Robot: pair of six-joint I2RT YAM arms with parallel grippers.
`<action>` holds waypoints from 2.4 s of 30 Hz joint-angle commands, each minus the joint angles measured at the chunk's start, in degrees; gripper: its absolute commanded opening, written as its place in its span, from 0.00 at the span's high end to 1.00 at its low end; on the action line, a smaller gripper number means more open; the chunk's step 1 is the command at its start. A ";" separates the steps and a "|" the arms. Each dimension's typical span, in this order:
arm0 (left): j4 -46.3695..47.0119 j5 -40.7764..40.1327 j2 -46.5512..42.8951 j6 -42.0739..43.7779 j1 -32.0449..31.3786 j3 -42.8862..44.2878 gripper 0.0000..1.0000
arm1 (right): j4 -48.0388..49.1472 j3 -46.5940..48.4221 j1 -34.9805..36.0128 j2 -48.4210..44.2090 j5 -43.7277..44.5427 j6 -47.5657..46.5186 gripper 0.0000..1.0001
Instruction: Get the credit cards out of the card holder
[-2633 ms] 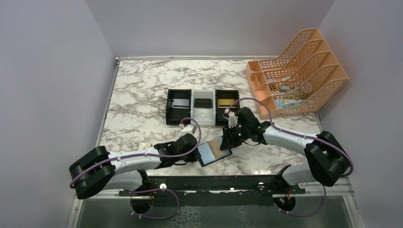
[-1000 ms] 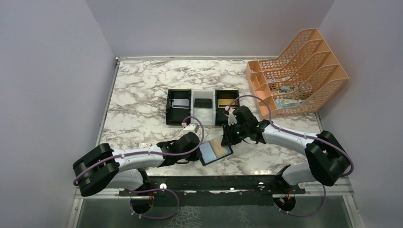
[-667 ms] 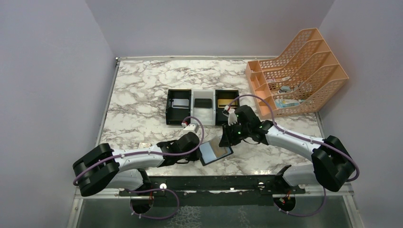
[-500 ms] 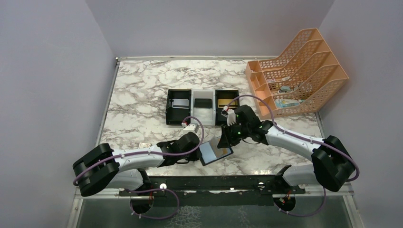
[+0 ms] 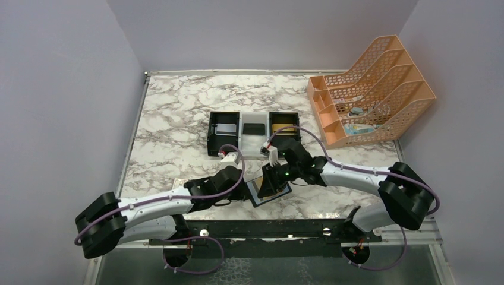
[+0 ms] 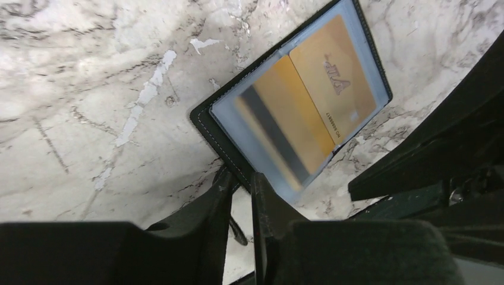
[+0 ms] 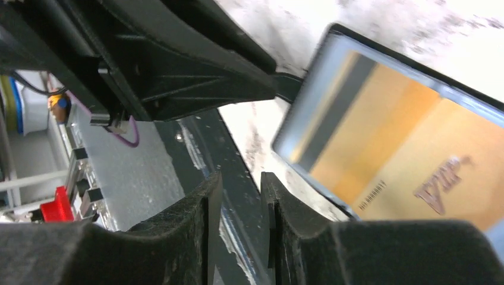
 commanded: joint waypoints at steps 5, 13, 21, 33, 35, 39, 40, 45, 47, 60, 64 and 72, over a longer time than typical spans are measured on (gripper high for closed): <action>-7.79 -7.14 -13.15 -3.81 -0.33 -1.29 0.72 | 5.65 -0.02 1.87 -6.51 11.39 5.12 0.67; 3.09 3.38 -10.17 -1.83 -0.33 -2.55 0.64 | 1.45 -0.61 1.78 -4.65 24.33 5.73 0.68; 7.88 5.81 -2.80 -1.32 -0.93 -0.94 0.62 | 2.29 -0.21 1.69 0.86 24.82 5.41 0.68; 6.93 2.53 8.68 -1.14 -1.38 -1.40 0.65 | 1.86 -1.96 1.69 5.49 24.96 4.69 0.68; 6.29 1.60 8.75 -1.15 -1.47 -1.20 0.66 | 1.85 -2.62 1.69 5.21 24.73 4.61 0.68; 5.87 1.02 8.45 -0.99 -1.47 -0.77 0.68 | 4.62 -4.43 1.69 4.86 21.71 5.08 0.68; 5.77 0.93 8.38 -0.90 -1.47 -0.75 0.69 | 5.68 -4.92 1.69 4.70 21.10 5.50 0.68; 5.36 0.92 8.92 -0.68 -1.47 -0.68 0.73 | 8.91 -6.06 1.56 4.01 19.40 7.18 0.72; 4.74 0.76 9.35 -0.27 -1.47 -0.35 0.74 | 10.93 -7.18 0.96 3.43 17.36 7.96 0.74; -2.83 -2.64 11.00 3.26 -1.47 2.81 0.77 | 25.27 -14.71 -5.43 -0.50 1.85 11.66 0.99; -3.52 -3.46 11.62 3.43 -1.46 3.10 0.78 | 27.20 -16.63 -8.57 -1.39 -0.35 12.81 0.99; -3.47 -3.85 11.48 3.50 -1.49 2.78 0.81 | 22.57 -16.68 -11.23 -1.63 1.91 9.67 0.99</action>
